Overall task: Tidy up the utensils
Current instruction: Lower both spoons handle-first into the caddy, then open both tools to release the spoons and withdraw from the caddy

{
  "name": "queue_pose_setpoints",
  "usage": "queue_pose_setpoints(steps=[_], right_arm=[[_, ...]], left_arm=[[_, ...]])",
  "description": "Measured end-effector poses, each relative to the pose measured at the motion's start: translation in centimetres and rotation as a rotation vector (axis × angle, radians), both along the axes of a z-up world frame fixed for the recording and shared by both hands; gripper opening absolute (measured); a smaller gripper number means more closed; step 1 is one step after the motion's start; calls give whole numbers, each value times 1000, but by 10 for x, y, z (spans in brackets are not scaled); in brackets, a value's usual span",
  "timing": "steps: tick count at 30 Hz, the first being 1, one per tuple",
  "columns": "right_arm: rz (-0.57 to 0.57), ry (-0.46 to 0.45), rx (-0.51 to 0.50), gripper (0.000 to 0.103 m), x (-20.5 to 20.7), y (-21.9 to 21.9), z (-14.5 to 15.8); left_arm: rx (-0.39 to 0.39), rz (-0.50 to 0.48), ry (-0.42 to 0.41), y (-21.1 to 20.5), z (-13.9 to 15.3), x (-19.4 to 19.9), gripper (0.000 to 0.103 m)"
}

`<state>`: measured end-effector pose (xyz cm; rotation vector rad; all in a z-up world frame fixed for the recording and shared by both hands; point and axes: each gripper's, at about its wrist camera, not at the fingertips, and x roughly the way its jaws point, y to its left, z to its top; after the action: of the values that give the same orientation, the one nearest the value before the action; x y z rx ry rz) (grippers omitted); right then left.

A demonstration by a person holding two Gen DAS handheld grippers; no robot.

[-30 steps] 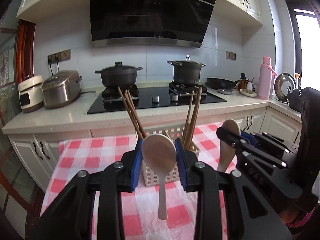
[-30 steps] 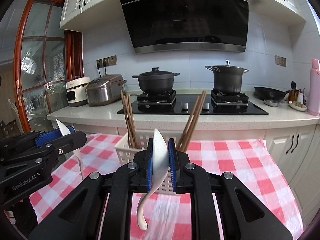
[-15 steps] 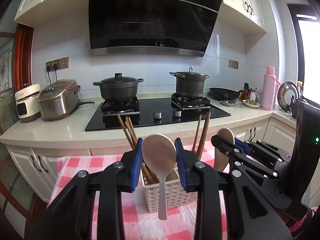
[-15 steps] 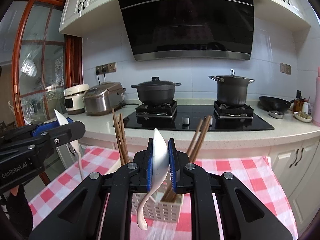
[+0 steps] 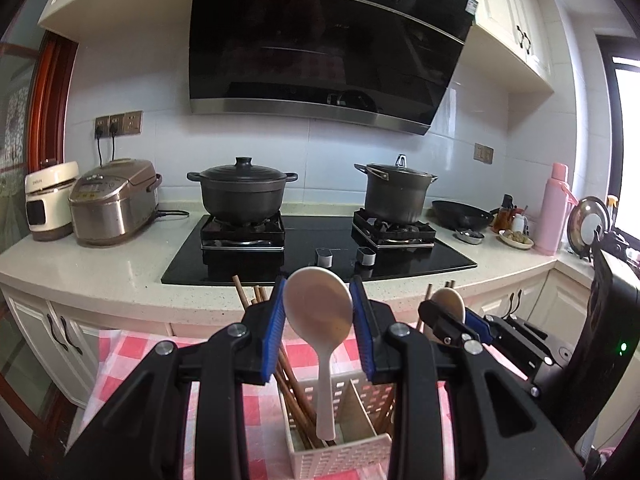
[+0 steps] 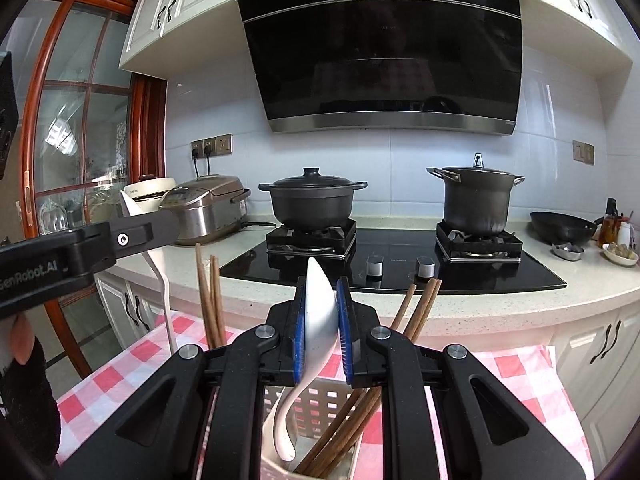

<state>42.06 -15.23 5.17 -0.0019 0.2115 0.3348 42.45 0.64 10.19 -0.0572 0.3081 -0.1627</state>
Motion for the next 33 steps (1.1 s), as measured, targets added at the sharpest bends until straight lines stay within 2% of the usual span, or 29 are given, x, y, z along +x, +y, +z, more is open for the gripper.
queue_pose_setpoints(steps=[9,20,23,26,33], right_arm=[[20,24,-7,15,16,2,-30],[41,70,-10,15,9,3,-51],[44,77,-9,22,2,1,-49],[36,61,-11,22,-7,-1,-42],[28,15,-19,22,-41,-8,-17]], left_arm=[[-30,7,75,7,-38,27,31],[-31,32,126,15,-66,24,31],[-31,43,126,20,-65,16,33],[-29,53,109,24,-57,6,34],[-30,74,55,30,-35,-31,49]])
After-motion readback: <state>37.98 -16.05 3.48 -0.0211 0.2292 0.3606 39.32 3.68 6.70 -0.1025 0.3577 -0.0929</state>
